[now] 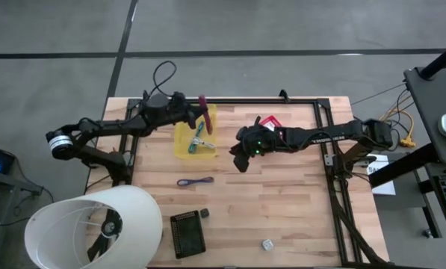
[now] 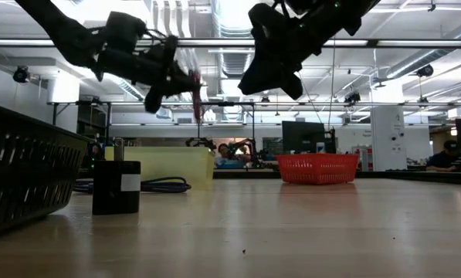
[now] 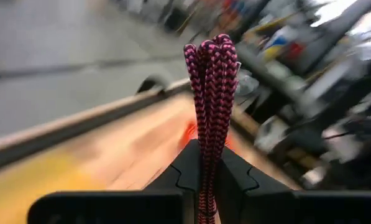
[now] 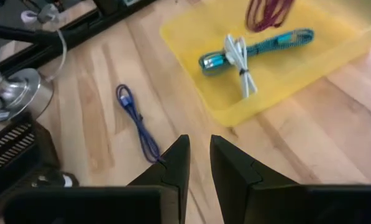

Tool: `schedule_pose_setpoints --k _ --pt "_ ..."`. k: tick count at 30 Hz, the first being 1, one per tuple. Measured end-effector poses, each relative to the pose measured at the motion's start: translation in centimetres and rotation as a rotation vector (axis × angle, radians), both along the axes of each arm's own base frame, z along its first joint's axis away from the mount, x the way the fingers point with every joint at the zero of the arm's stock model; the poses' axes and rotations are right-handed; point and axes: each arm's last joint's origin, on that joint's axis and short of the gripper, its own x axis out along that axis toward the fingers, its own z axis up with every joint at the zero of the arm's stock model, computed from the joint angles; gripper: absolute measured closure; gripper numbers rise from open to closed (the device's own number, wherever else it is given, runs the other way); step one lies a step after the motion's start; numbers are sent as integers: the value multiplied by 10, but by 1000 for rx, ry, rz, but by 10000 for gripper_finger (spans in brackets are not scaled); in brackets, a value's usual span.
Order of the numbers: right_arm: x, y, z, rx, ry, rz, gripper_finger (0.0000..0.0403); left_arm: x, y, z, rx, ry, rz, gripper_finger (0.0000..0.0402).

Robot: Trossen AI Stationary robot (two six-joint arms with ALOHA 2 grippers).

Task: Pick and place items into bin
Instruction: Put the pink charger cable into the yellow bin, then put the dark blue charger cable into the yellow bin

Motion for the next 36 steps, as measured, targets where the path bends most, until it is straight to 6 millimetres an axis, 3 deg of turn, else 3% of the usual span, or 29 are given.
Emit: schedule_pose_setpoints --k 9,14,23,29,36 --pt "0 0 0 2 1 -2 349 -13 10 -22 -184 303 208 393" --pt "0 0 0 1 1 -3 349 -17 12 -24 -189 345 270 391" --pt "0 0 0 -1 1 -3 349 -17 13 -22 -175 343 303 320" --pt "0 0 0 -1 1 -3 349 -16 11 -19 -182 326 231 263" --pt "0 0 0 -4 0 1 348 -16 2 -7 -153 267 -46 233"
